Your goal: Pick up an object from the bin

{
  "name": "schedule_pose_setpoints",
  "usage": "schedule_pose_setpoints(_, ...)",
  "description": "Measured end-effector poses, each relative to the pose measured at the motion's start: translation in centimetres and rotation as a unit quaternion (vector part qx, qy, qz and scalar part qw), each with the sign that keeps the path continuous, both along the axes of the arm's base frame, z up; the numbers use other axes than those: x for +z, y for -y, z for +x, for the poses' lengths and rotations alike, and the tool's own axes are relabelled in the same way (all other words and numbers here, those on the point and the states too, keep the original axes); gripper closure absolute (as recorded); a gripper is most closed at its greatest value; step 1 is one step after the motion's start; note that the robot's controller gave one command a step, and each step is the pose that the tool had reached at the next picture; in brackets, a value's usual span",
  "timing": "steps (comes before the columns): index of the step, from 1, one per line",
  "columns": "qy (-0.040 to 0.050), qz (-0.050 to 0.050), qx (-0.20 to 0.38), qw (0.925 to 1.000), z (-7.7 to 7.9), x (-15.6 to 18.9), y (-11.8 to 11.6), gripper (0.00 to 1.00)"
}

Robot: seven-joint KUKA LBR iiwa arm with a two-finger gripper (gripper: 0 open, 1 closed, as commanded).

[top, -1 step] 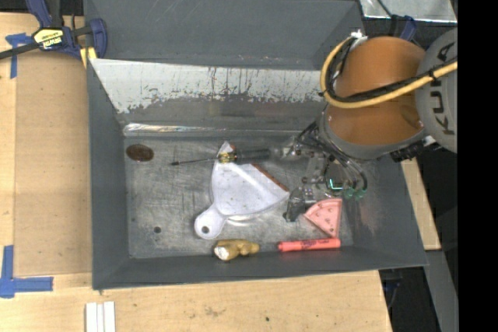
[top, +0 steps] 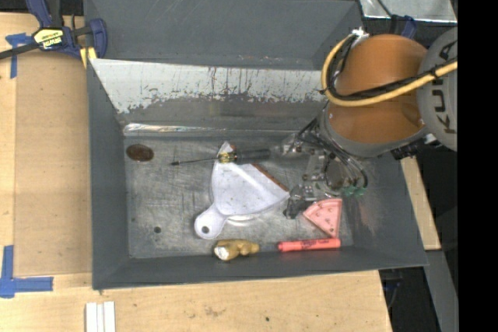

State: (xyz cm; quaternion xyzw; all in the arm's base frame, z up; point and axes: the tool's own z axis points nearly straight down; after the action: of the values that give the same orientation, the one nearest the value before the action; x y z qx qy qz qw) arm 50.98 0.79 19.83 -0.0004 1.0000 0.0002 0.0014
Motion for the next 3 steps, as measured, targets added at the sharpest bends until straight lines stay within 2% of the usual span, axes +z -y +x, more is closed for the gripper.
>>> schedule_pose_setpoints(1,0.0013,-0.001,0.063,0.9980,0.7,-4.6,-3.1,0.00)
schedule_pose_setpoints(2,-0.0014,-0.001,0.175,0.9845,1.2,-7.7,-6.7,0.00)
schedule_pose_setpoints(3,0.0003,-0.001,0.264,0.9644,1.3,-6.7,-7.6,0.00)
